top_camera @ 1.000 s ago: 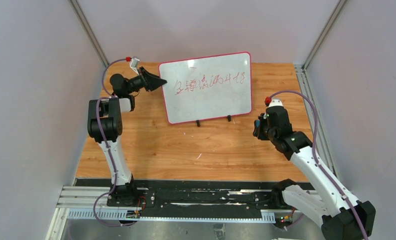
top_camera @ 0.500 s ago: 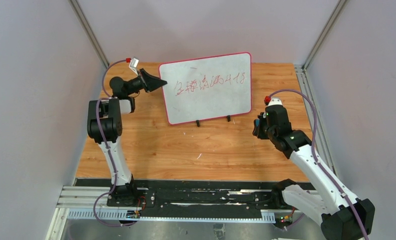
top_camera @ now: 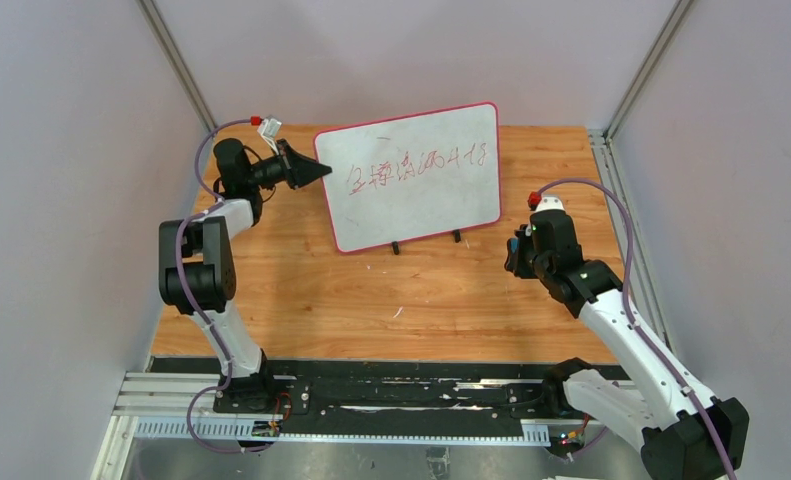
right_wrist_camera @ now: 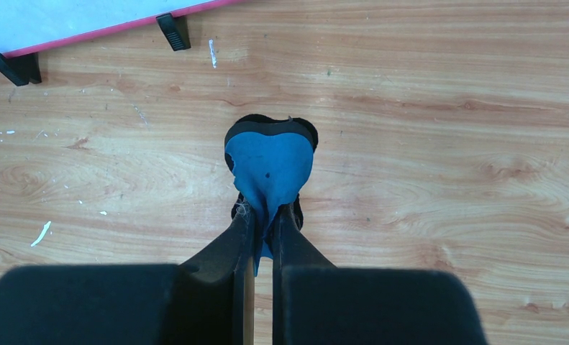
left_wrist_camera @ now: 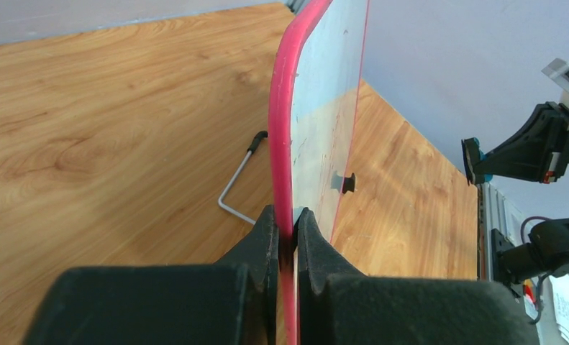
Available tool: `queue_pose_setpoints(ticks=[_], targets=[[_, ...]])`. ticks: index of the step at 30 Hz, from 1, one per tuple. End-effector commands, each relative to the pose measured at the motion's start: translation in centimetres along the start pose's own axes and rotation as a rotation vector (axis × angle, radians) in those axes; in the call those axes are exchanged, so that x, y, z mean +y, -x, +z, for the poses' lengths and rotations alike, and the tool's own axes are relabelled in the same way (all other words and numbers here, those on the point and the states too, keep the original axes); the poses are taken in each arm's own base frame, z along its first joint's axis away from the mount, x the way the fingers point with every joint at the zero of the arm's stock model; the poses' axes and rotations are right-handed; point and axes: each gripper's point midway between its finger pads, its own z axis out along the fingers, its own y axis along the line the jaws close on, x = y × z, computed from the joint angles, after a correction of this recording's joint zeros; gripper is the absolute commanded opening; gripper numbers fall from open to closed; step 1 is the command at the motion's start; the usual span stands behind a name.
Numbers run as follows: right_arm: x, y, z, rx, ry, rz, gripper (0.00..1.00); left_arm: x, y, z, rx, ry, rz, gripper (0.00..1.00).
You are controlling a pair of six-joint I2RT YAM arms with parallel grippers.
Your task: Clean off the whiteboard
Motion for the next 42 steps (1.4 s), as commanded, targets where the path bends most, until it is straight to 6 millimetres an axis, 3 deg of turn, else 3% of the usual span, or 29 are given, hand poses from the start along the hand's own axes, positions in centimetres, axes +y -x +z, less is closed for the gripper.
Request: queue_pose_setpoints(ticks=[1,6,8,12,23,30,34,38,42], targets=[[0.6,1.3,-0.2,-0.043,0.013,-0.010,0.00,3.4,-1.6,-0.7,0.026,0.143,0.124,0.00],[0.7,2.3,0.4,-0.059,0.006,-0.030,0.01,3.4,-1.7,-0.7,0.030,0.140,0.121,0.00],[0.9,3.5,1.0,-0.098,0.001,-0.048,0.01,3.4,-1.8,-0.7,0.031,0.143,0.120,0.00],[0.9,6.5,2.8,-0.170,-0.037,-0.095,0.00,3.5,-2.0,-0.7,0.033,0.140,0.118,0.00],[2.9,17.0,7.7,-0.294,-0.009,-0.173,0.01,3.3,-1.8,-0.8,0.037,0.140,0.120,0.00],[3.7,21.7,11.1,-0.313,0.043,-0.202,0.00,3.2,-2.1,-0.9,0.039,0.146,0.113,0.00],[4.2,23.1,13.0,-0.311,0.069,-0.218,0.01,3.2,-2.3,-0.9,0.041,0.150,0.110,0.00],[4.8,23.2,14.8,-0.290,0.090,-0.234,0.01,3.2,-2.3,-1.0,0.043,0.151,0.113,0.00],[4.9,23.4,15.1,-0.292,0.093,-0.232,0.01,3.2,-2.3,-1.1,0.047,0.155,0.122,0.00]])
